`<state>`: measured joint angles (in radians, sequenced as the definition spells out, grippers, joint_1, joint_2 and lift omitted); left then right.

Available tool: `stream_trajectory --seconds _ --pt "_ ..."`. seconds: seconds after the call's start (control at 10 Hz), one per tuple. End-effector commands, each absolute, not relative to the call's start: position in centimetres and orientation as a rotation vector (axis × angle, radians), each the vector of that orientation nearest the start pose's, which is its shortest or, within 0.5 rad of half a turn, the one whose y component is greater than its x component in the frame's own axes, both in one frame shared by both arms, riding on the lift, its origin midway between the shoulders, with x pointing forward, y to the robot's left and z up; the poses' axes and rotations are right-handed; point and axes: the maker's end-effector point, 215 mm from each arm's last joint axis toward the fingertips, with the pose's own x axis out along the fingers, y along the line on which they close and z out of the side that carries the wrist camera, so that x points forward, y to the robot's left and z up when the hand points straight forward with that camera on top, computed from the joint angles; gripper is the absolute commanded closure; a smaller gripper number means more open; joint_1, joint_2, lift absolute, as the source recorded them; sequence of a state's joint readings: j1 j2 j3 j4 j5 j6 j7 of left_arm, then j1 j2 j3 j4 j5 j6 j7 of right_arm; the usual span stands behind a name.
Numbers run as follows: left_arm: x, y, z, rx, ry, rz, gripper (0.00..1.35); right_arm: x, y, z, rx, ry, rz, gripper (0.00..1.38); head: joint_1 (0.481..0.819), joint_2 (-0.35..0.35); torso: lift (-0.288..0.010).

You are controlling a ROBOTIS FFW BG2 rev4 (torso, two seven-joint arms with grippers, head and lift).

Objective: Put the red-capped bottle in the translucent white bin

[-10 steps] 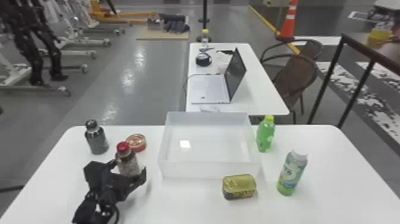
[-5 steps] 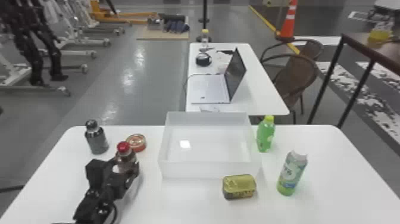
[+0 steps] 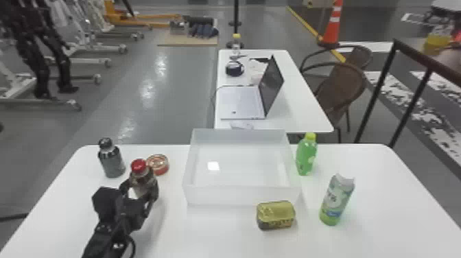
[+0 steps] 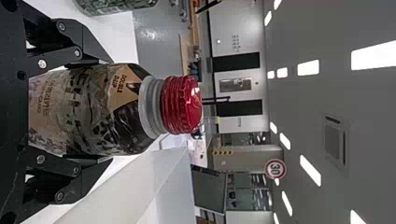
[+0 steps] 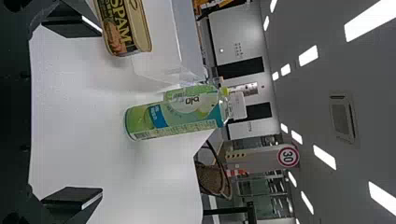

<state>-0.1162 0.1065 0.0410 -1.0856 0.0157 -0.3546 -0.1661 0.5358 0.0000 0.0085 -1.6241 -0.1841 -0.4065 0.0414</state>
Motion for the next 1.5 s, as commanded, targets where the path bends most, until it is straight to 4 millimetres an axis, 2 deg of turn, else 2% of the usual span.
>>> stream_trajectory --seconds 0.0,0.1,0.3,0.5,0.6,0.8,1.0,1.1,1.3,1.4 --pt "58.8 25.3 -38.2 0.049 -0.059 -0.112 0.94 38.8 -23.6 -45.7 0.172 0.075 -0.032 0.10 0.549 0.000 -0.100" --pt "58.7 23.6 -35.4 0.002 -0.109 -0.134 0.94 38.8 -23.6 -45.7 0.172 0.075 -0.032 0.10 0.549 0.000 -0.100" --pt "60.3 18.9 -30.9 -0.115 -0.177 -0.241 0.94 39.0 -23.6 -45.6 0.172 0.074 -0.032 0.10 0.549 0.000 -0.100" --pt "61.9 13.7 -28.1 -0.165 -0.188 -0.378 0.94 39.2 -23.6 -45.7 0.172 0.072 -0.030 0.10 0.549 0.000 -0.100" --pt "62.8 11.5 -27.8 -0.164 -0.176 -0.447 0.94 39.1 -23.6 -45.8 0.172 0.075 -0.030 0.10 0.549 0.000 -0.100" --pt "65.0 8.1 -28.8 -0.155 -0.135 -0.566 0.94 39.2 -23.5 -45.8 0.173 0.075 -0.027 0.10 0.549 0.000 -0.100" --pt "66.5 6.0 -31.3 -0.106 -0.055 -0.623 0.94 39.3 -23.4 -46.0 0.173 0.076 -0.024 0.10 0.549 0.000 -0.100" --pt "66.8 5.0 -33.1 -0.076 -0.001 -0.646 0.94 39.6 -23.4 -45.9 0.173 0.073 -0.023 0.10 0.549 0.000 -0.100" --pt "67.0 4.6 -35.7 0.010 0.069 -0.665 0.94 39.9 -23.2 -45.8 0.173 0.069 -0.015 0.10 0.549 0.000 -0.100" --pt "67.1 5.0 -37.0 0.032 0.101 -0.653 0.81 39.9 -23.2 -45.8 0.173 0.069 -0.015 0.10 0.549 0.000 -0.100"
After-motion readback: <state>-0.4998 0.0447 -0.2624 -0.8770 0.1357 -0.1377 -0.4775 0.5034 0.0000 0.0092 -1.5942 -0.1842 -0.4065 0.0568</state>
